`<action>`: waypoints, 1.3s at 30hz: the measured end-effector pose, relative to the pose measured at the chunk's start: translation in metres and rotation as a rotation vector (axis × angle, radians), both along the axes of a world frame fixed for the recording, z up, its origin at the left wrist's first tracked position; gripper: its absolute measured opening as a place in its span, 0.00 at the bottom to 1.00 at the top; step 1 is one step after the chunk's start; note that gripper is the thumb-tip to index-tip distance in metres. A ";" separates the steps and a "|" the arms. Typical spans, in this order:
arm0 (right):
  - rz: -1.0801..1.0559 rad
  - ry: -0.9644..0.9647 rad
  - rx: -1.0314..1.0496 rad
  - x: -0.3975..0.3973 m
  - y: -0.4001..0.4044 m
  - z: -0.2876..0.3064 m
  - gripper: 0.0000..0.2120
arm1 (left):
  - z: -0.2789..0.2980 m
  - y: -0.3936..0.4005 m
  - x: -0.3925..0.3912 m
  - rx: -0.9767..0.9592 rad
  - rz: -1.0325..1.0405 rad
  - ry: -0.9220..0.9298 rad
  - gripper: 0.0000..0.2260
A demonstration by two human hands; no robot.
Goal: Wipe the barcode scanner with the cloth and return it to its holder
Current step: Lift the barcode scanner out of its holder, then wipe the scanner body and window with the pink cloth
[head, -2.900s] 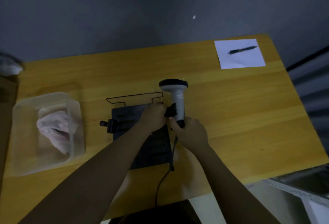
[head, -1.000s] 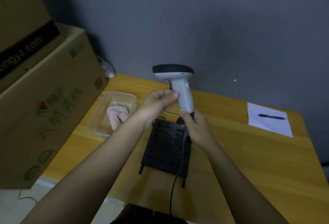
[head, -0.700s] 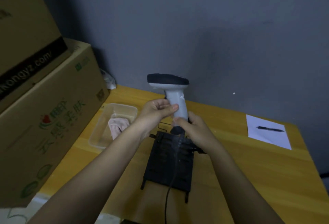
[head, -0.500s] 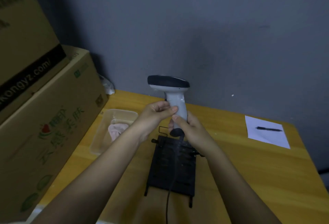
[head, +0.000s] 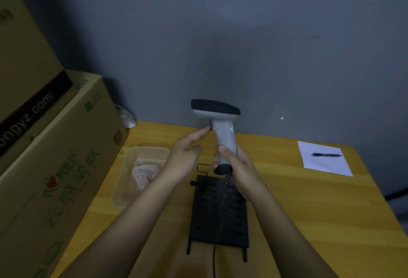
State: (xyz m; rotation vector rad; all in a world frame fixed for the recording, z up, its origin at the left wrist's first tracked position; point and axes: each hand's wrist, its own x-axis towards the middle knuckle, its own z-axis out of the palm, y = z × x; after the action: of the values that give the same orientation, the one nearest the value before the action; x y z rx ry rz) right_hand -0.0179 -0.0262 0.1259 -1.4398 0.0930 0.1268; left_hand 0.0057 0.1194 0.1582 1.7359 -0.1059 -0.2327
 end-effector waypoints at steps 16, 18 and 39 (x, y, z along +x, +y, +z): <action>-0.017 0.064 0.156 -0.002 0.004 -0.008 0.12 | -0.006 0.010 -0.005 -0.144 -0.007 0.160 0.25; -0.013 0.069 0.165 -0.003 0.007 -0.008 0.13 | -0.012 0.014 -0.003 -0.129 -0.010 0.145 0.24; 0.002 0.169 -0.492 0.046 0.088 -0.087 0.10 | -0.208 0.164 0.069 0.960 -0.148 0.215 0.21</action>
State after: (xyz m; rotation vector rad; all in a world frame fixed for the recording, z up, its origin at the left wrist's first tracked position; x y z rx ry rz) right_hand 0.0279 0.0620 0.0388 -1.9178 0.2764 0.2391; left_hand 0.0742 0.2838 -0.0495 2.6402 0.0505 -0.6530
